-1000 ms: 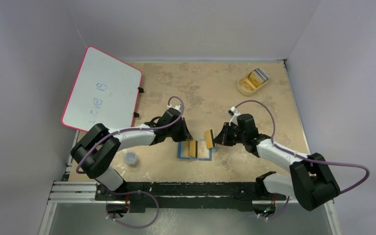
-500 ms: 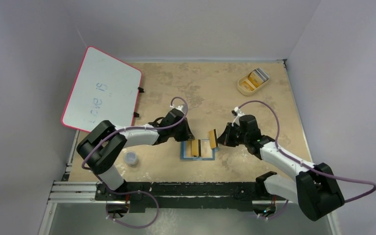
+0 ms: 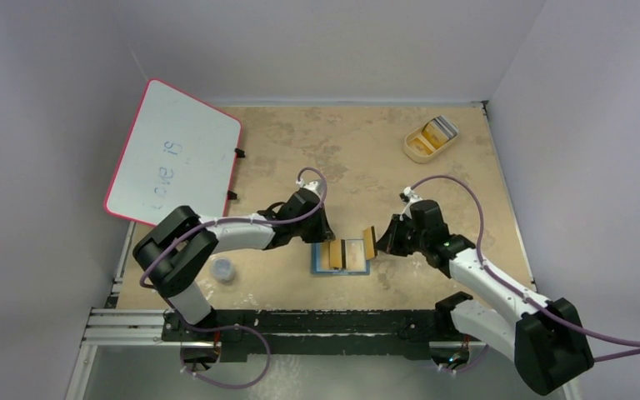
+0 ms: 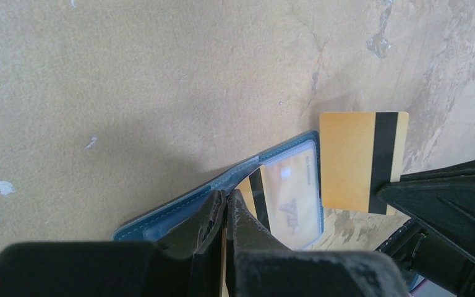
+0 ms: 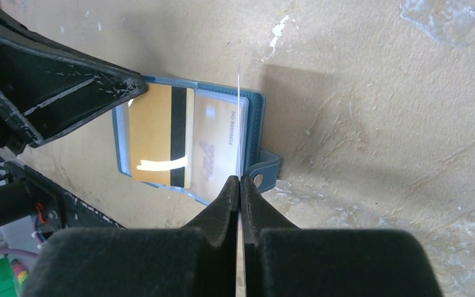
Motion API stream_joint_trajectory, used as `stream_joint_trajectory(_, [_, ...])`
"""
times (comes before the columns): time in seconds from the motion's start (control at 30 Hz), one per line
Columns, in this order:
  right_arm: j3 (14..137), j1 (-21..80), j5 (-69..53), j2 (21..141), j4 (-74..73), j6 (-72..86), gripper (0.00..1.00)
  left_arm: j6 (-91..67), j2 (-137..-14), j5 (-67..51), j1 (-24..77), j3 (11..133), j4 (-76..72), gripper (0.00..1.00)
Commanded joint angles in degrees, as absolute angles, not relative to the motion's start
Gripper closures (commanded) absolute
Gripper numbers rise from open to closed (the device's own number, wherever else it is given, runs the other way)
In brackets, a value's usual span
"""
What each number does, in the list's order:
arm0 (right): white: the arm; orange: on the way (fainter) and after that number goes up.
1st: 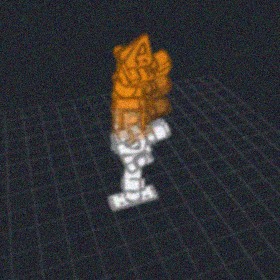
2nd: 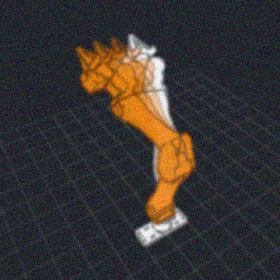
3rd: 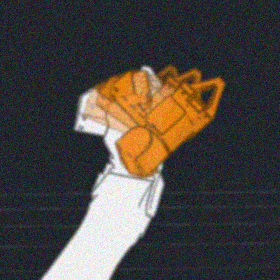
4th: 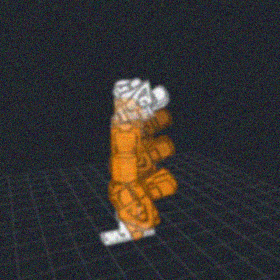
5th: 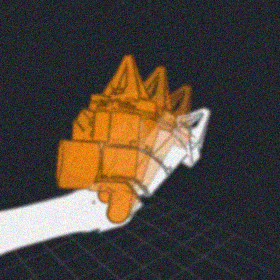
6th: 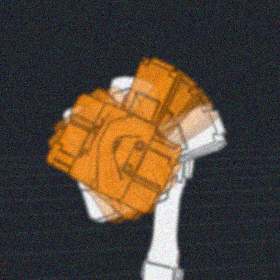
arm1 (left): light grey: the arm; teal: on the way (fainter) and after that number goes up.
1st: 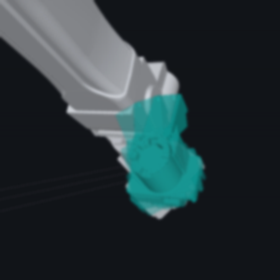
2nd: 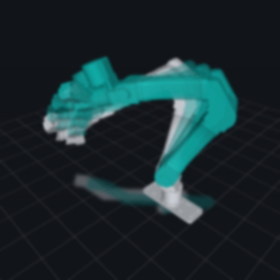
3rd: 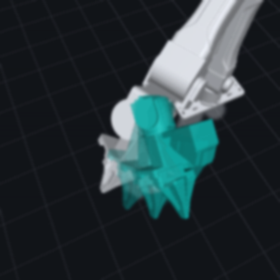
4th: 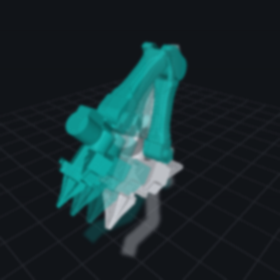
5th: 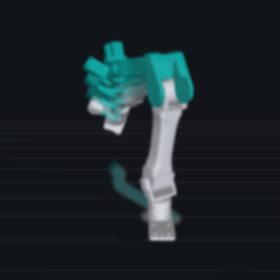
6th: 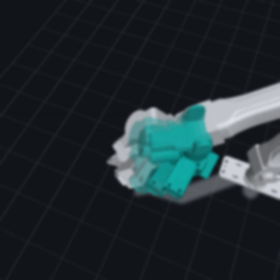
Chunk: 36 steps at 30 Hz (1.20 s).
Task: Put the credit cards into the card holder
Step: Insert the credit card into the card holder.
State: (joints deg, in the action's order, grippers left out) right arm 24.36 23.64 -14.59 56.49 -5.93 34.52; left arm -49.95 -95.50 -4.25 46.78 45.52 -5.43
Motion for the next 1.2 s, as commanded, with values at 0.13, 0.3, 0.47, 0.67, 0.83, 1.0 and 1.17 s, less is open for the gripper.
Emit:
stream_joint_trajectory(0.13, [25.3, 27.1, -8.9, 58.0, -7.7, 36.7, 1.0, -49.1, -96.9, -4.4, 48.4, 46.8, -6.0, 1.0])
stream_joint_trajectory(0.3, [24.5, 28.8, -6.8, 57.8, -7.6, 38.6, 1.0, -50.2, -96.6, -5.6, 49.0, 46.4, -6.2, 1.0])
stream_joint_trajectory(0.47, [24.3, 29.2, -5.8, 56.4, -7.6, 39.6, 1.0, -51.2, -96.6, -7.8, 49.2, 44.6, -8.2, 1.0])
stream_joint_trajectory(0.67, [24.0, 29.6, -5.3, 55.8, -7.6, 39.8, 1.0, -51.8, -96.2, -7.2, 50.1, 43.7, -9.2, 1.0])
stream_joint_trajectory(0.83, [23.9, 29.7, -4.8, 55.2, -7.8, 40.0, 1.0, -53.1, -97.0, -7.0, 50.6, 43.5, -11.8, 1.0])
stream_joint_trajectory(1.0, [23.7, 30.0, -5.0, 54.8, -7.5, 40.5, 1.0, -56.9, -95.9, -2.8, 50.7, 41.6, -14.4, 1.0])
stream_joint_trajectory(1.17, [22.1, 30.1, -6.3, 53.2, -6.1, 42.4, 1.0, -59.3, -95.4, 1.5, 50.7, 40.7, -15.6, 1.0])
